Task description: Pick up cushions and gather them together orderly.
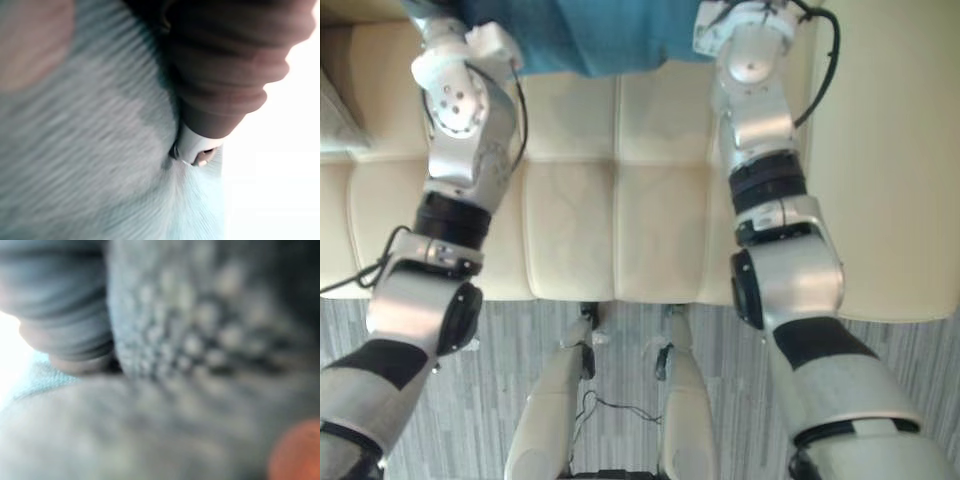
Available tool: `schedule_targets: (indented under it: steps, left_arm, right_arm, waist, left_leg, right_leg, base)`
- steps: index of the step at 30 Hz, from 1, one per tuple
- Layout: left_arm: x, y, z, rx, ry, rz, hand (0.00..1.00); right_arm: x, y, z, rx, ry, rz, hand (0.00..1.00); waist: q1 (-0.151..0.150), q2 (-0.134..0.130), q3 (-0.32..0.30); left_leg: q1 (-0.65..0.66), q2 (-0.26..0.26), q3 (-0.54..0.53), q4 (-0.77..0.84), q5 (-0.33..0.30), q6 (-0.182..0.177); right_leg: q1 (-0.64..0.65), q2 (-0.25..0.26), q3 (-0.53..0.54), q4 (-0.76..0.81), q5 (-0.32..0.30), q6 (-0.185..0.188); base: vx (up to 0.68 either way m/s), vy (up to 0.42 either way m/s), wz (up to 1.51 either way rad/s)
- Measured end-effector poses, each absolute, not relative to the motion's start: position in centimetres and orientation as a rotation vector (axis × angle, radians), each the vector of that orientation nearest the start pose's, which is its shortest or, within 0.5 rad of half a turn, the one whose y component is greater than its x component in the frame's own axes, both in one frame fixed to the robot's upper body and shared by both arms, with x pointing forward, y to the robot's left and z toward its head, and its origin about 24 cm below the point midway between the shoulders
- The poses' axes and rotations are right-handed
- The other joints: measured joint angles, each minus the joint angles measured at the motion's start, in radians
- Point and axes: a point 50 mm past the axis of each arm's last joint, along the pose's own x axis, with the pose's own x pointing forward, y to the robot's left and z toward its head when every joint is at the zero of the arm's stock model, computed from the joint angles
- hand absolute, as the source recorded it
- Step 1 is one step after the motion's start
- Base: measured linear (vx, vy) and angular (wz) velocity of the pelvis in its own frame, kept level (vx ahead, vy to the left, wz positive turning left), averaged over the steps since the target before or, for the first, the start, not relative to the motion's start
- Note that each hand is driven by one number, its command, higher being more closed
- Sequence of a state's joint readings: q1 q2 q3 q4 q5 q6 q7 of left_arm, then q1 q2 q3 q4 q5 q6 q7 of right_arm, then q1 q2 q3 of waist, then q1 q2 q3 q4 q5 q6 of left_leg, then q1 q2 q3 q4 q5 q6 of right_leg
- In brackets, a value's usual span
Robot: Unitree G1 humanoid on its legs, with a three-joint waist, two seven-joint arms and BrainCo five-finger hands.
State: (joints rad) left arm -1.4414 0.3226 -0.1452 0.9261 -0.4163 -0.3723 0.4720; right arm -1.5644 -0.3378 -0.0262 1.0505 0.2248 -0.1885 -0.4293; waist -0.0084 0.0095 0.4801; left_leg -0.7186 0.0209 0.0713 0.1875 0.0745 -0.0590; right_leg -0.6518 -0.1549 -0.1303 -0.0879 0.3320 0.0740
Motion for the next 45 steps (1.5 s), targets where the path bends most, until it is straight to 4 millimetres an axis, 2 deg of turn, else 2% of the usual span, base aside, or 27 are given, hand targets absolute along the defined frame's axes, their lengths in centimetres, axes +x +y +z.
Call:
schedule_targets:
  steps: [5, 12, 19, 21, 24, 26, 27, 28, 30, 31, 32, 33, 35, 36, 37, 39, 41, 44, 45]
  left_arm:
    - [40.6, 14.3, 34.4, -0.159, -0.665, 0.227, 0.00]
    - [40.8, 13.5, 33.1, -0.306, -0.623, 0.181, 0.00]
    - [40.8, 15.5, 29.6, -0.349, -0.585, 0.198, 0.00]
    - [40.5, 16.6, 28.4, -0.354, -0.585, 0.202, 0.00]
    - [39.3, 19.3, 27.4, -0.293, -0.633, 0.218, 0.00]
    - [38.2, 20.7, 26.2, -0.253, -0.656, 0.223, 0.00]
    - [37.5, 21.3, 24.4, -0.214, -0.645, 0.223, 0.00]
    - [37.1, 21.4, 23.3, -0.201, -0.634, 0.214, 0.00]
    - [35.4, 21.2, 18.0, -0.172, -0.532, 0.184, 0.00]
    - [35.0, 21.0, 16.6, -0.180, -0.499, 0.179, 0.00]
    - [33.8, 20.4, 12.8, -0.196, -0.398, 0.175, 0.00]
    - [32.9, 19.9, 10.4, -0.201, -0.327, 0.170, 0.00]
    - [29.5, 18.3, 3.9, -0.215, -0.115, 0.151, 0.00]
    - [28.2, 17.8, 1.9, -0.214, -0.042, 0.146, 0.00]
    - [25.8, 17.5, -1.7, -0.185, 0.104, 0.145, 0.00]
    - [24.3, 17.5, -3.8, -0.166, 0.197, 0.154, 0.00]
    - [22.4, 17.8, -6.2, -0.103, 0.313, 0.161, 0.00]
    - [19.7, 18.8, -9.4, -0.065, 0.490, 0.203, 0.00]
    - [18.5, 19.4, -10.6, -0.053, 0.566, 0.231, 0.00]
  right_arm:
    - [40.7, -16.5, 36.8, 0.310, -0.579, -0.320, 0.00]
    - [41.0, -16.1, 35.0, 0.334, -0.567, -0.263, 0.00]
    - [40.5, -17.3, 31.5, 0.332, -0.583, -0.254, 0.00]
    - [39.6, -18.2, 31.2, 0.326, -0.643, -0.257, 0.00]
    - [37.7, -20.1, 30.4, 0.293, -0.750, -0.272, 0.00]
    - [36.3, -21.4, 27.8, 0.261, -0.759, -0.288, 0.00]
    - [35.4, -22.0, 25.0, 0.226, -0.720, -0.288, 0.00]
    - [34.9, -22.1, 23.5, 0.217, -0.695, -0.286, 0.00]
    - [32.9, -22.3, 17.4, 0.201, -0.562, -0.287, 0.00]
    - [32.4, -22.2, 16.0, 0.193, -0.526, -0.289, 0.00]
    - [31.0, -21.9, 12.5, 0.194, -0.427, -0.286, 0.00]
    - [30.1, -21.6, 10.3, 0.185, -0.357, -0.287, 0.00]
    - [27.0, -20.7, 4.6, 0.160, -0.157, -0.272, 0.00]
    - [26.0, -20.4, 2.6, 0.171, -0.082, -0.273, 0.00]
    - [23.7, -20.0, -1.6, 0.145, 0.097, -0.280, 0.00]
    - [22.5, -19.8, -3.8, 0.122, 0.204, -0.272, 0.00]
    - [20.5, -19.6, -6.9, 0.078, 0.366, -0.254, 0.00]
    - [18.4, -19.3, -10.0, 0.074, 0.539, -0.248, 0.00]
    - [17.0, -19.2, -11.4, 0.068, 0.630, -0.251, 0.00]
  waist:
    - [-0.002, 0.000, 0.022]
    - [0.000, 0.000, 0.022]
    - [0.001, -0.002, 0.023]
    - [0.003, -0.002, 0.023]
    - [0.007, -0.004, 0.022]
    - [0.013, -0.005, 0.021]
    - [0.016, -0.006, 0.020]
    - [0.016, -0.006, 0.020]
    - [0.016, -0.011, 0.014]
    - [0.016, -0.012, 0.014]
    - [0.016, -0.015, -0.018]
    - [0.016, -0.017, -0.057]
    - [0.016, -0.023, -0.127]
    - [0.016, -0.027, -0.144]
    - [0.014, -0.029, -0.202]
    - [0.014, -0.028, -0.234]
    - [0.011, -0.028, -0.253]
    - [0.009, -0.027, -0.269]
    - [0.008, -0.028, -0.279]
  left_leg:
    - [-0.075, -0.010, 0.003, 0.032, -0.004, 0.007]
    - [-0.088, -0.006, 0.016, 0.043, -0.005, 0.009]
    - [-0.039, 0.019, 0.029, 0.063, -0.021, 0.002]
    - [0.001, 0.025, 0.028, 0.063, -0.029, -0.002]
    - [0.053, 0.034, 0.029, 0.066, -0.045, -0.006]
    - [0.098, 0.045, 0.030, 0.067, -0.059, -0.009]
    - [0.141, 0.052, 0.030, 0.068, -0.071, -0.010]
    - [0.163, 0.055, 0.030, 0.068, -0.077, -0.011]
    - [0.244, 0.066, 0.031, 0.072, -0.105, -0.014]
    - [0.264, 0.068, 0.031, 0.073, -0.113, -0.015]
    - [0.287, 0.074, 0.034, 0.076, -0.131, -0.018]
    - [0.287, 0.075, 0.034, 0.075, -0.140, -0.021]
    - [0.343, 0.081, 0.039, 0.053, -0.155, -0.026]
    - [0.377, 0.082, 0.040, 0.038, -0.159, -0.029]
    - [0.418, 0.085, 0.041, 0.014, -0.159, -0.032]
    - [0.449, 0.085, 0.042, -0.010, -0.158, -0.034]
    - [0.503, 0.086, 0.049, -0.037, -0.157, -0.035]
    - [0.578, 0.083, 0.060, -0.069, -0.157, -0.035]
    - [0.614, 0.081, 0.065, -0.081, -0.159, -0.036]
  right_leg:
    - [-0.063, -0.010, 0.008, 0.000, 0.028, 0.003]
    - [-0.078, -0.008, 0.039, 0.000, 0.027, 0.002]
    - [-0.024, 0.015, 0.052, 0.000, 0.001, 0.002]
    - [0.015, 0.021, 0.051, 0.000, -0.010, 0.001]
    - [0.067, 0.028, 0.050, 0.000, -0.036, 0.003]
    - [0.111, 0.033, 0.042, 0.009, -0.043, -0.006]
    - [0.143, 0.037, 0.034, 0.033, -0.068, -0.013]
    - [0.162, 0.039, 0.032, 0.042, -0.080, -0.015]
    - [0.224, 0.046, 0.027, 0.089, -0.133, -0.018]
    - [0.240, 0.047, 0.026, 0.097, -0.144, -0.016]
    - [0.254, 0.051, 0.025, 0.116, -0.172, -0.017]
    - [0.252, 0.052, 0.023, 0.124, -0.189, -0.019]
    - [0.289, 0.057, 0.020, 0.139, -0.221, -0.022]
    - [0.315, 0.059, 0.021, 0.140, -0.232, -0.025]
    - [0.345, 0.062, 0.016, 0.138, -0.246, -0.022]
    - [0.368, 0.064, 0.014, 0.133, -0.253, -0.018]
    - [0.412, 0.066, 0.015, 0.119, -0.256, -0.016]
    - [0.474, 0.067, 0.028, 0.094, -0.256, -0.016]
    - [0.511, 0.068, 0.028, 0.080, -0.255, -0.015]
  base:
    - [-0.05, 0.050, 0.01]
    - [-0.03, 0.000, -0.04]
    - [-0.04, -0.040, -0.09]
    - [-0.03, -0.051, -0.07]
    - [-0.01, -0.056, -0.06]
    - [0.01, -0.049, -0.04]
    - [0.04, -0.053, -0.06]
    - [0.07, -0.064, -0.05]
    - [0.10, -0.056, -0.04]
    - [0.09, -0.045, -0.04]
    - [0.07, -0.038, -0.03]
    - [0.10, -0.046, -0.02]
    - [0.17, -0.043, -0.02]
    - [0.18, -0.041, -0.03]
    - [0.17, -0.032, -0.01]
    - [0.15, -0.012, -0.01]
    - [0.10, 0.004, -0.08]
    - [0.07, 0.012, -0.11]
    - [0.04, 0.013, -0.04]
